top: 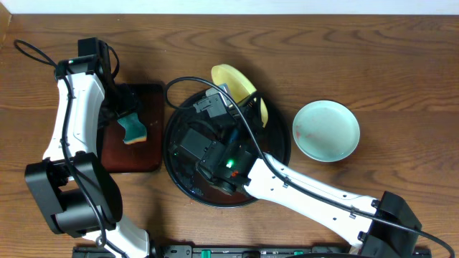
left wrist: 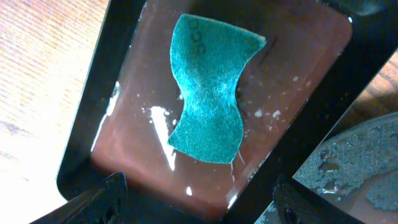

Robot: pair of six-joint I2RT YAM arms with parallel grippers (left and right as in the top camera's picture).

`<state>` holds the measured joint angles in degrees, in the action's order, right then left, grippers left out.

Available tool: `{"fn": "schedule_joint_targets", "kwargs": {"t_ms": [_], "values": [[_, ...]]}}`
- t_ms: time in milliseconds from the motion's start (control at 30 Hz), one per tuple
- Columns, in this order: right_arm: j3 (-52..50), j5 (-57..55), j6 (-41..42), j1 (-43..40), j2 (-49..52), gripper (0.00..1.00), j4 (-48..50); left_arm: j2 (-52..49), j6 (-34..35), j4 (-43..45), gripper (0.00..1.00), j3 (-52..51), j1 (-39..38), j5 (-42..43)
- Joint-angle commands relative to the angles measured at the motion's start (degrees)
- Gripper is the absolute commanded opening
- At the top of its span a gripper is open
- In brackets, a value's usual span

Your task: Clean dirty plates on tray and stack at the side

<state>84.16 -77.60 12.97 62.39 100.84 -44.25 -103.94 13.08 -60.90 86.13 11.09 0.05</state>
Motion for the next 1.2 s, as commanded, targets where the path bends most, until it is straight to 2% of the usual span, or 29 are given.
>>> {"fn": "schedule_joint_targets", "kwargs": {"t_ms": [0,67,100,167,367,533,733,867,1000,1167], "values": [[0.2,8.1,0.6,-0.2,-2.9,0.01,-1.1,0.1,-0.4,-1.3,0.76,-0.4,0.1,-0.1],[0.2,14.7,0.6,-1.3,-5.1,0.01,-1.9,1.0,-0.4,-2.1,0.76,0.1,0.1,-0.1],[0.2,22.8,0.7,-3.7,-7.8,0.01,-2.3,2.7,-0.4,-2.5,0.76,0.5,0.1,-0.1],[0.2,31.7,0.7,-7.5,-10.5,0.01,-2.6,4.9,-0.4,-2.5,0.76,0.6,0.1,-0.1],[0.2,57.2,0.7,-23.9,-15.6,0.01,-5.2,14.0,-0.4,-2.9,0.76,0.6,0.1,-0.1],[0.2,71.5,0.8,-38.7,-16.2,0.01,-9.0,20.3,-0.4,-2.9,0.76,0.6,0.1,-0.1],[-0.2,73.4,5.2,-54.3,-16.2,0.01,-15.7,22.8,-0.4,-2.9,0.76,0.6,0.1,-0.1],[-2.9,73.3,5.2,-62.1,-16.2,0.01,-16.4,22.6,-0.4,-2.9,0.76,0.6,0.1,-0.1],[-8.1,73.2,5.2,-66.1,-16.2,0.01,-13.6,22.6,-0.4,-2.9,0.76,0.6,0.1,-0.1],[-16.7,73.1,5.2,-66.6,-16.1,0.01,-5.8,22.6,-0.4,-2.9,0.76,0.6,0.1,-0.1]]}}
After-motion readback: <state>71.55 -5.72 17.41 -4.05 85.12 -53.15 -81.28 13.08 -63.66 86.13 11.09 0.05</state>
